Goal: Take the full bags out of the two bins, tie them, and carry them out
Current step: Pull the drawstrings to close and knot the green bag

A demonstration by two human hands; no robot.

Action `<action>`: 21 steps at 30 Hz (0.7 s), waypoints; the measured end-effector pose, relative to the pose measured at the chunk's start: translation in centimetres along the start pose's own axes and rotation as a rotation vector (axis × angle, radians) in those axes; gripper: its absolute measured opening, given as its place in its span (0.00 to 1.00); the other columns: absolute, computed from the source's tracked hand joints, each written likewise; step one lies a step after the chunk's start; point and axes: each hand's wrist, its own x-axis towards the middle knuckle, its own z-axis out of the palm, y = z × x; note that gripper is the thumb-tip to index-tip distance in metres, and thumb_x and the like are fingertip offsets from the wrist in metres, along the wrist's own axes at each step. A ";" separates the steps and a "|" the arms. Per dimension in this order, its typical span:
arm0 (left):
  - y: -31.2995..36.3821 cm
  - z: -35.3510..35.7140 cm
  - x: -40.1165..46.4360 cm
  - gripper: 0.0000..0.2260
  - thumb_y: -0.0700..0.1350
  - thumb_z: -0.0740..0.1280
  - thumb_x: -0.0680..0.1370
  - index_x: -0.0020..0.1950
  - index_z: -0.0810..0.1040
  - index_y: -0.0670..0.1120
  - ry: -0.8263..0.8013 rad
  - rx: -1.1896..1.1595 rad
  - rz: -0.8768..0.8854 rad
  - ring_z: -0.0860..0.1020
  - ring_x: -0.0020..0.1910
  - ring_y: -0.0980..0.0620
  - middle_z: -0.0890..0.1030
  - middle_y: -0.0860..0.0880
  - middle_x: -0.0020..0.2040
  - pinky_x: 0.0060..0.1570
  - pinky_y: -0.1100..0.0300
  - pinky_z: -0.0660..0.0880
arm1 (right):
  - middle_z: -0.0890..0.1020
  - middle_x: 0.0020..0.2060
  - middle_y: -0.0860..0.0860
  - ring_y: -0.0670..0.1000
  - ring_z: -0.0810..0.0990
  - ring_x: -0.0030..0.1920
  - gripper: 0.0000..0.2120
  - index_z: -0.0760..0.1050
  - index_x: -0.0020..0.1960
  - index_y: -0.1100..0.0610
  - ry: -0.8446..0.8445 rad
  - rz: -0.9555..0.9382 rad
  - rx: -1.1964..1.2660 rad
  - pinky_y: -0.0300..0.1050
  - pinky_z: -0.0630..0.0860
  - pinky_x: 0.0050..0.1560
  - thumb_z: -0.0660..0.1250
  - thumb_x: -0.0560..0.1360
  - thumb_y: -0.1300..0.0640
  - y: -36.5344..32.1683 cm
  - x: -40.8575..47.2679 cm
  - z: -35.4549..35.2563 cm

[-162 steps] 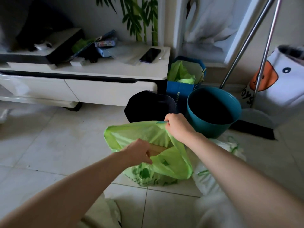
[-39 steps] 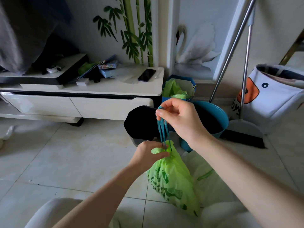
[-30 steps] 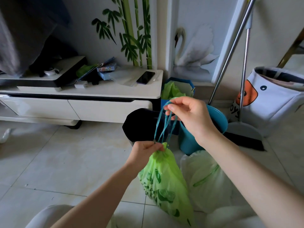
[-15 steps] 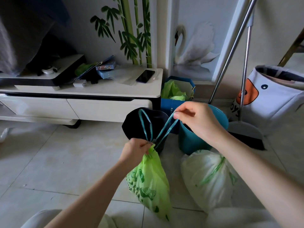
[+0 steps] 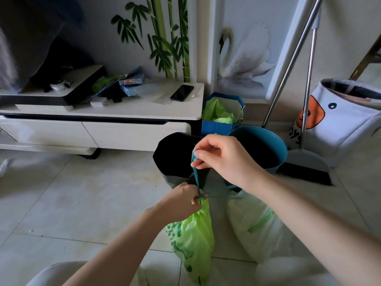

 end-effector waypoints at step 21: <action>-0.7 -1.3 -0.7 0.09 0.48 0.67 0.76 0.38 0.84 0.48 -0.040 -0.471 -0.092 0.79 0.38 0.47 0.83 0.46 0.35 0.48 0.49 0.77 | 0.81 0.35 0.55 0.54 0.80 0.39 0.16 0.77 0.39 0.58 -0.402 0.260 -0.713 0.51 0.75 0.42 0.58 0.76 0.49 8.7 -0.7 1.1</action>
